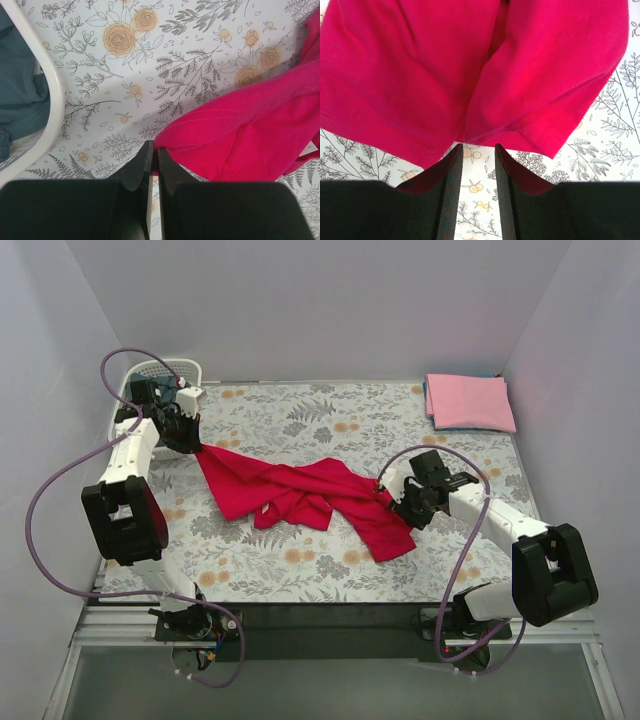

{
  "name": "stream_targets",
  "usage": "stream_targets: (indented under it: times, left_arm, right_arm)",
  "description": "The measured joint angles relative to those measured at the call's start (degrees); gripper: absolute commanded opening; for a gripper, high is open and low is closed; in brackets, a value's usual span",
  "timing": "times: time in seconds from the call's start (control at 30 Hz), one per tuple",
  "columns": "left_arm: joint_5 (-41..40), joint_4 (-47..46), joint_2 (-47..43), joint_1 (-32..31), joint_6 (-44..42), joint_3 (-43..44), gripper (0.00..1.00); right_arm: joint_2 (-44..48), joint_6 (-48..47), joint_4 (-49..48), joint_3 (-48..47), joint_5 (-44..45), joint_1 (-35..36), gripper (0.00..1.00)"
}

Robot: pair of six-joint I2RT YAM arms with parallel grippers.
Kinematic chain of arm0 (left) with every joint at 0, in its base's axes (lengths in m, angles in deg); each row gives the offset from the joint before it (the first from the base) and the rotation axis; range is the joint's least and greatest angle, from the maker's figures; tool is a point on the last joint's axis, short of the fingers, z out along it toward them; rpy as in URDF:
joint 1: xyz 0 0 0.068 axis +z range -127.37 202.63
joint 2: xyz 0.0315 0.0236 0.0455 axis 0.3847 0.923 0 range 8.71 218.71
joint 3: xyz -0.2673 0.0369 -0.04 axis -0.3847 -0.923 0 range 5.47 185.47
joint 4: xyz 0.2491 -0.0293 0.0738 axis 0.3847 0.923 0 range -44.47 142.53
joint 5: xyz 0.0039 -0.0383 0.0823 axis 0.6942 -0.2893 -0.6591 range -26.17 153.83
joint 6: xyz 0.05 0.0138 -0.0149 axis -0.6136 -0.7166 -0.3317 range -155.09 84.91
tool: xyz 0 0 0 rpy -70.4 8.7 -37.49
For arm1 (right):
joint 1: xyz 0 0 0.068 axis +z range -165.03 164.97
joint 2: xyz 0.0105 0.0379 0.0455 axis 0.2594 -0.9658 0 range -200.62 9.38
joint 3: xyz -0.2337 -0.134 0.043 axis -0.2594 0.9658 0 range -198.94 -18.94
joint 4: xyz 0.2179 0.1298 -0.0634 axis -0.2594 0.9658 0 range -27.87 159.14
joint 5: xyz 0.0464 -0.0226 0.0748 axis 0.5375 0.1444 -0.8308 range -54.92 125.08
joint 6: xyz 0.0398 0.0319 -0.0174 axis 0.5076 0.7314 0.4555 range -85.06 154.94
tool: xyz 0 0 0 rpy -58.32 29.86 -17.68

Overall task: Fold and stack the t-shirts
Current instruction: Flatten the tshirt out

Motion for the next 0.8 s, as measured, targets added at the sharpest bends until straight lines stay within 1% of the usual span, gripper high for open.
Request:
stream_targets:
  times: [0.4,0.6,0.8]
  left_arm:
    - [0.02,0.04,0.00,0.00,0.02,0.31,0.00]
    - [0.00,0.04,0.00,0.00,-0.02,0.31,0.00]
    - [0.00,0.04,0.00,0.00,-0.02,0.28,0.00]
  right_arm:
    - [-1.01,-0.28,-1.92,2.84,0.74,1.77,0.37]
    - [-2.97,-0.20,-3.54,2.91,2.49,2.03,0.34]
    - [-3.08,-0.04,-4.90,2.91,3.91,2.03,0.34]
